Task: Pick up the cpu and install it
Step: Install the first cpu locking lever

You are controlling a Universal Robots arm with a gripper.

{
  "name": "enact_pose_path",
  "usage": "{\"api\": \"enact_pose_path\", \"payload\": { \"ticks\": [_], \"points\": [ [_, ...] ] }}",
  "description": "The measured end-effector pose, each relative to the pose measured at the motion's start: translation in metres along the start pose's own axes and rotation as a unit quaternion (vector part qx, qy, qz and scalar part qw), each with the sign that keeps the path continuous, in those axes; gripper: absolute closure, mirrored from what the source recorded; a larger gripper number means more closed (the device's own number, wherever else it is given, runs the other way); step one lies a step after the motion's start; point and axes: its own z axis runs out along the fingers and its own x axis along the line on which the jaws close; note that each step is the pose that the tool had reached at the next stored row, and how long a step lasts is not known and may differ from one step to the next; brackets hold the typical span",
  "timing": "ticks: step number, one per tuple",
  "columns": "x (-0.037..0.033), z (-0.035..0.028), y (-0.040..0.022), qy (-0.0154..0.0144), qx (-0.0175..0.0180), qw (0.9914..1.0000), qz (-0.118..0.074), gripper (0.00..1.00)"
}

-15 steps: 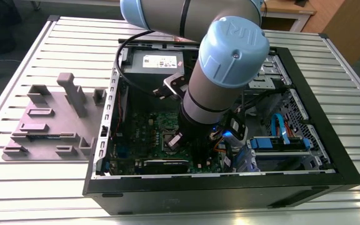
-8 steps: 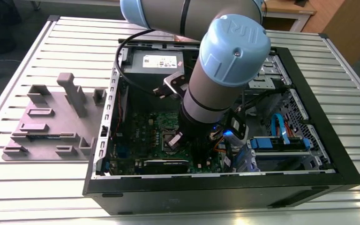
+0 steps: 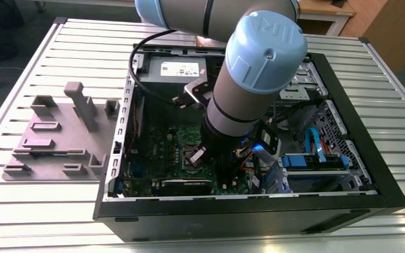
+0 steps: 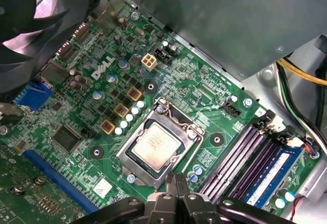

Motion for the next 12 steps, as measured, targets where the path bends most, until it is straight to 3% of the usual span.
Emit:
{"api": "enact_pose_path", "payload": {
  "ticks": [3, 6, 12],
  "points": [
    [0.0, 0.0005, -0.0001, 0.0014, 0.0001, 0.99995, -0.01, 0.89],
    [0.0, 0.0009, -0.0001, 0.0045, 0.0004, 0.99942, -0.034, 0.89],
    [0.0, 0.0009, -0.0001, 0.0098, 0.0004, 0.99707, -0.076, 0.89]
  ]
}}
